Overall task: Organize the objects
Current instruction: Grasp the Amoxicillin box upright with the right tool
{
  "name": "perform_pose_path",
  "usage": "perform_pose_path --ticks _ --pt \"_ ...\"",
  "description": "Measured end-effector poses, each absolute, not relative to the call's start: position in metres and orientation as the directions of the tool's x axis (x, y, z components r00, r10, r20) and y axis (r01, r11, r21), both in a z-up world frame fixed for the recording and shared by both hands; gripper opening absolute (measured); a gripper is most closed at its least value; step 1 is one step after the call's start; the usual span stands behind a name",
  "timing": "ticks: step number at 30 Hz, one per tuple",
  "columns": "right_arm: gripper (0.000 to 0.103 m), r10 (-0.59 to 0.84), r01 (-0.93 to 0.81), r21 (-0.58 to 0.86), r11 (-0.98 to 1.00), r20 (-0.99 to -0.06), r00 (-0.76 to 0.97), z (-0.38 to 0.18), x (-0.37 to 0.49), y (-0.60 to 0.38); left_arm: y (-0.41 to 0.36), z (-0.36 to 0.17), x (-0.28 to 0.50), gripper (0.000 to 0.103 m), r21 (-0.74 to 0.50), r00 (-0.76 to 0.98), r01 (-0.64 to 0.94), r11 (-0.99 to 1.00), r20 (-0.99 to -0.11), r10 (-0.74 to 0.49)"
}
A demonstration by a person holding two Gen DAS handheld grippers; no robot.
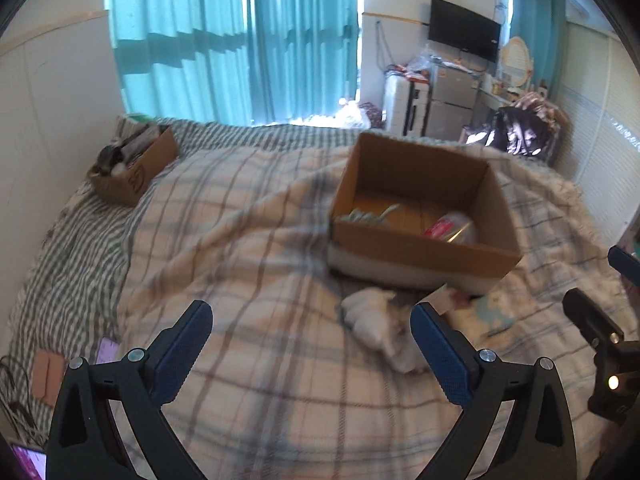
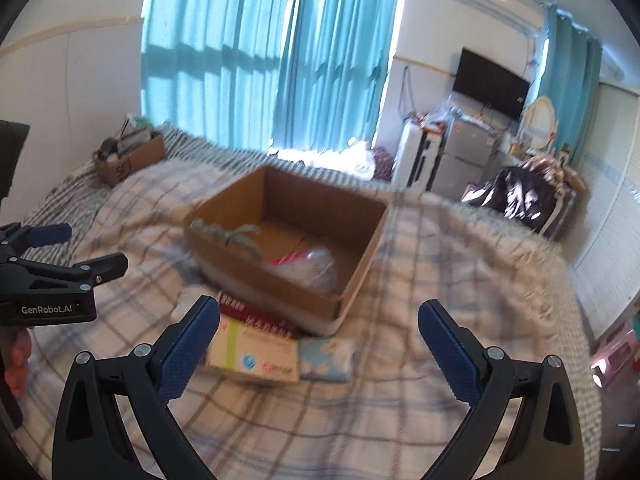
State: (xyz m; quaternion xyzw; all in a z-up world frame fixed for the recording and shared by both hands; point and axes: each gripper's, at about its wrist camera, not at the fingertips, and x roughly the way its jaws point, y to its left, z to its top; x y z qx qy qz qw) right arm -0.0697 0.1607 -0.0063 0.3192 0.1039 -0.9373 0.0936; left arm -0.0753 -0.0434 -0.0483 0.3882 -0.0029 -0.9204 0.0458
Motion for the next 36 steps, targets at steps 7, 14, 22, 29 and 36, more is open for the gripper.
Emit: perform_pose_path --ticks 7,14,22,29,36 --pt "0.100 -0.101 0.354 -0.234 -0.905 -0.692 -0.715 -0.061 -0.069 0.124 -0.053 -0.093 -0.071 0.102 0.099 -0.632 0.102 -0.990 -0.762 -0.141" --pt "0.100 -0.021 0.399 -0.317 -0.860 -0.759 -0.650 -0.102 -0.082 0.096 -0.065 -0.102 -0.072 0.102 0.047 -0.603 0.138 -0.989 -0.789 -0.121" --pt "0.062 -0.037 0.406 -0.273 -0.872 -0.791 -0.611 -0.115 -0.097 0.093 -0.064 -0.108 -0.074 0.102 0.036 -0.587 0.141 -0.989 -0.802 -0.113" --pt "0.035 -0.109 0.361 -0.184 -0.914 -0.746 -0.657 -0.081 -0.082 0.127 -0.051 -0.109 -0.074 0.102 0.068 -0.593 0.095 -0.993 -0.798 -0.111" --pt "0.031 -0.138 0.301 -0.120 -0.946 -0.693 -0.708 -0.050 -0.073 0.161 -0.030 -0.098 -0.072 0.102 0.094 -0.604 0.065 -0.993 -0.789 -0.114"
